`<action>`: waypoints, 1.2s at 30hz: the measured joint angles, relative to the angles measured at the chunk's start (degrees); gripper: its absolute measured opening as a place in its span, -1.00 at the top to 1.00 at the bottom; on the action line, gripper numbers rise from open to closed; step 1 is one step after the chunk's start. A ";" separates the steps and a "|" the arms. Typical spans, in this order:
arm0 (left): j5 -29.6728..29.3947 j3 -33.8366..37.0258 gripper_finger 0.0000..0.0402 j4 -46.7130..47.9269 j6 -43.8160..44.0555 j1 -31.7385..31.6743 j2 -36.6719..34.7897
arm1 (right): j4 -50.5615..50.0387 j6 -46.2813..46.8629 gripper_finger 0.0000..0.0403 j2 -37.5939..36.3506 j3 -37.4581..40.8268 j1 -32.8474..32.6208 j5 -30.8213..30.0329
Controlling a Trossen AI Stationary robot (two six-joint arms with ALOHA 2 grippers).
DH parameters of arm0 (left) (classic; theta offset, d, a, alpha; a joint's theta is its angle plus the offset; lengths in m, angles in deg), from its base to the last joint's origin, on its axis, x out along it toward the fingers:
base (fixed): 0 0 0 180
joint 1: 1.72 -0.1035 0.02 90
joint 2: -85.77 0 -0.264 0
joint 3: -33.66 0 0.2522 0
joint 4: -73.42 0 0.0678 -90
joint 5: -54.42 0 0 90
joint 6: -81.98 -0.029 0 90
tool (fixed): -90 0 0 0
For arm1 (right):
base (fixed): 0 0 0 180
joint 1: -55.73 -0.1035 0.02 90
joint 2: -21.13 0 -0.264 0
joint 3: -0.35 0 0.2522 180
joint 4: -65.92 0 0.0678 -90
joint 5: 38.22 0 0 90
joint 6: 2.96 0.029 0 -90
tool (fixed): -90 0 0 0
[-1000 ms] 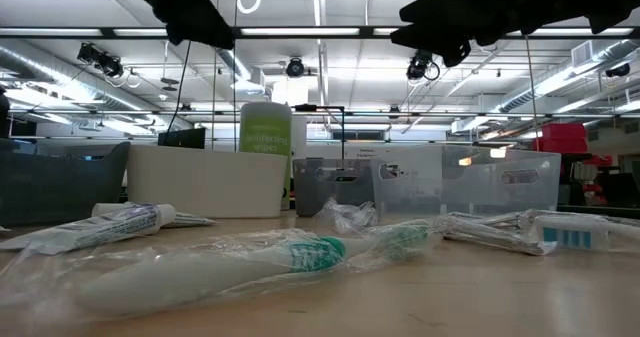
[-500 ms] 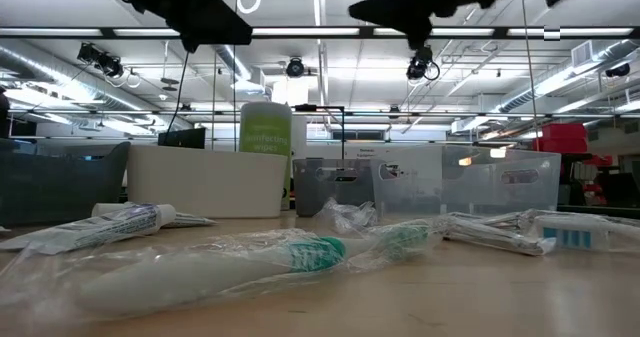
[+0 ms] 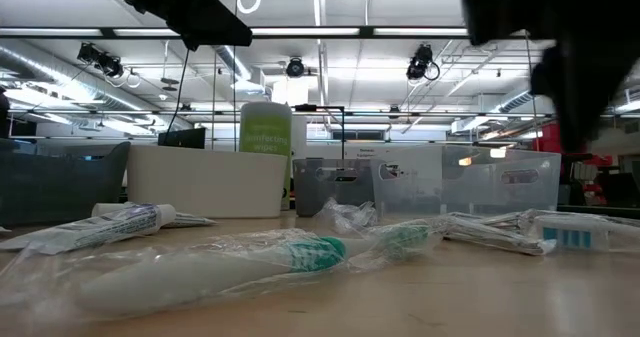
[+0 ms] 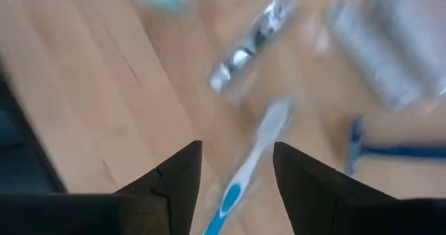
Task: Pick & Place Travel size toiletries
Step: Put the blue toothbrush into the top black bin
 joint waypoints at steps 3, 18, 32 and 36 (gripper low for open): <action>0.00 0.00 0.36 0.00 -1.58 0.00 0.00 | 0.78 4.13 0.05 3.39 0.75 -3.14 -0.65; 0.02 0.00 0.36 0.08 -1.00 0.00 0.00 | 0.31 5.79 0.27 10.11 3.06 -3.99 -0.96; 0.03 0.00 0.36 -0.27 -1.01 0.00 0.00 | 2.76 -3.93 0.92 -0.50 -4.85 -0.24 -12.00; 0.04 0.00 0.36 -0.37 -0.99 -0.02 0.00 | 7.38 -13.70 0.92 -5.81 -5.49 2.93 -37.97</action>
